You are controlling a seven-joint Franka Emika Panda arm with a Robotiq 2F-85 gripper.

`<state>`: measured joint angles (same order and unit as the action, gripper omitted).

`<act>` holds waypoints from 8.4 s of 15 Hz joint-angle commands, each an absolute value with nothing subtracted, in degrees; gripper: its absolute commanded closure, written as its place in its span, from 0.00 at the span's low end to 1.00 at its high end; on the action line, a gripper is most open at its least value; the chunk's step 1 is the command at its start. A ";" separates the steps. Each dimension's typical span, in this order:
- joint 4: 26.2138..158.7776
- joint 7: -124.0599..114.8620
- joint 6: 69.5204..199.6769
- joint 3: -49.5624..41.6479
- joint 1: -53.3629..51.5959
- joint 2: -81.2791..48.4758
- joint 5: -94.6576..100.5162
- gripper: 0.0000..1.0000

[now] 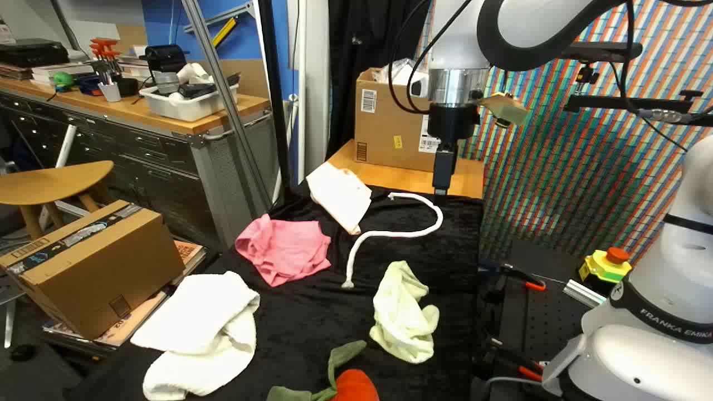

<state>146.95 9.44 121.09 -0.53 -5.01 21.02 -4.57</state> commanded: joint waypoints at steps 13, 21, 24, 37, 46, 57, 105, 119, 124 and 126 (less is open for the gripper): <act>139.27 6.89 128.66 -3.70 0.49 10.75 -5.49 0.00; 134.68 -0.04 134.62 -7.07 5.50 0.87 -7.26 0.00; 134.46 -1.71 136.69 -8.50 7.36 -2.76 -10.43 0.00; 133.88 -4.19 145.75 -9.94 13.71 -15.22 -23.23 0.00; 132.75 -5.11 149.37 -9.14 16.20 -21.20 -26.16 0.00; 131.90 -4.16 152.75 -6.72 18.30 -25.21 -30.26 0.00; 131.00 1.31 152.74 -0.12 17.82 -23.89 -30.18 0.00; 132.59 3.34 154.06 0.41 19.28 -23.12 -31.60 0.07; 135.37 6.75 155.43 0.79 20.70 -21.93 -34.41 0.41; 136.66 8.74 156.07 0.71 21.18 -21.32 -36.14 0.58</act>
